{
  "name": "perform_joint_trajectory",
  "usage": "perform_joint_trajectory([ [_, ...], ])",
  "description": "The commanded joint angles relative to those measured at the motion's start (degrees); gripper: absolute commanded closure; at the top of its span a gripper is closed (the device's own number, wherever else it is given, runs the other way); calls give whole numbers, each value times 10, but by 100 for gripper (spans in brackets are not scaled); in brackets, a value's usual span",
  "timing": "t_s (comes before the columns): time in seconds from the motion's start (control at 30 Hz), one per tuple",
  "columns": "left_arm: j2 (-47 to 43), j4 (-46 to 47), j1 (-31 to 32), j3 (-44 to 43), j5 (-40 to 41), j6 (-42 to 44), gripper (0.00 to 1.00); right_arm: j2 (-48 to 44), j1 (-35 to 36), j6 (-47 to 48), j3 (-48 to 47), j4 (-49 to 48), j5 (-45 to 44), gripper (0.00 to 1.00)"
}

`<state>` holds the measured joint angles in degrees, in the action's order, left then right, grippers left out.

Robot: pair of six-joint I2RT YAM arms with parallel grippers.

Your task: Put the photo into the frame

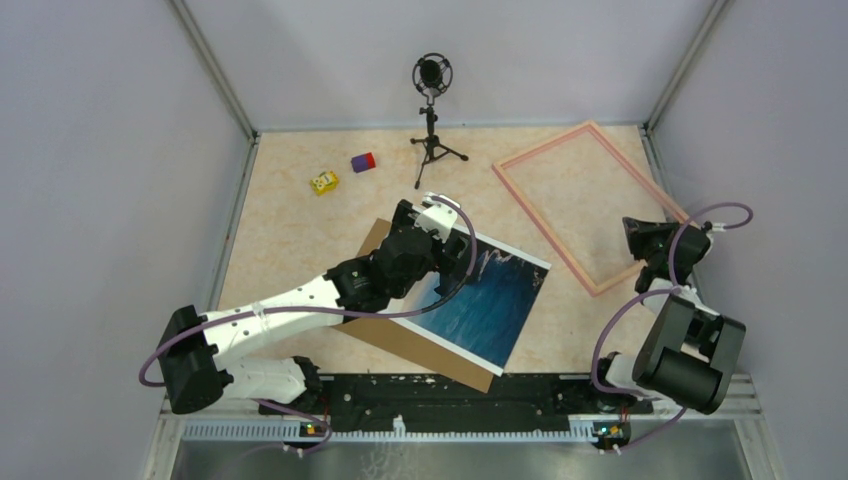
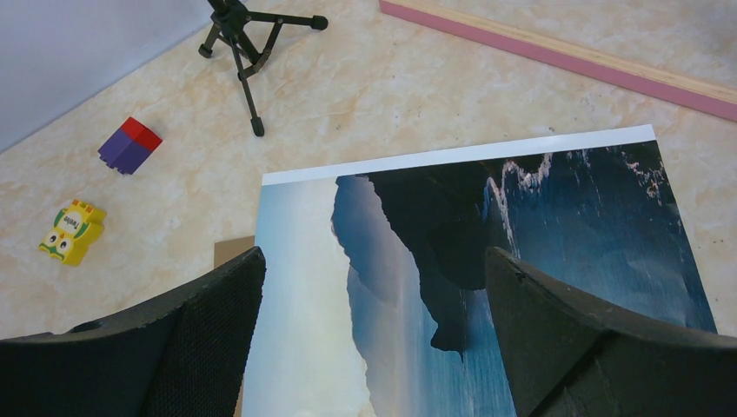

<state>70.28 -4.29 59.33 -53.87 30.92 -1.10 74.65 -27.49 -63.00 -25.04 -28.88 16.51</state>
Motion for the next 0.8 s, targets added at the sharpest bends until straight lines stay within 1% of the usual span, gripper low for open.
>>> perform_joint_trajectory([
  [0.0, -11, 20, -1, 1, -1, 1, 1, -25, 5, 15, 4, -8, -4, 100],
  [0.77, -8, 19, -1, 1, -3, 1, 1, -13, -1, 24, 0, 2, 20, 100],
])
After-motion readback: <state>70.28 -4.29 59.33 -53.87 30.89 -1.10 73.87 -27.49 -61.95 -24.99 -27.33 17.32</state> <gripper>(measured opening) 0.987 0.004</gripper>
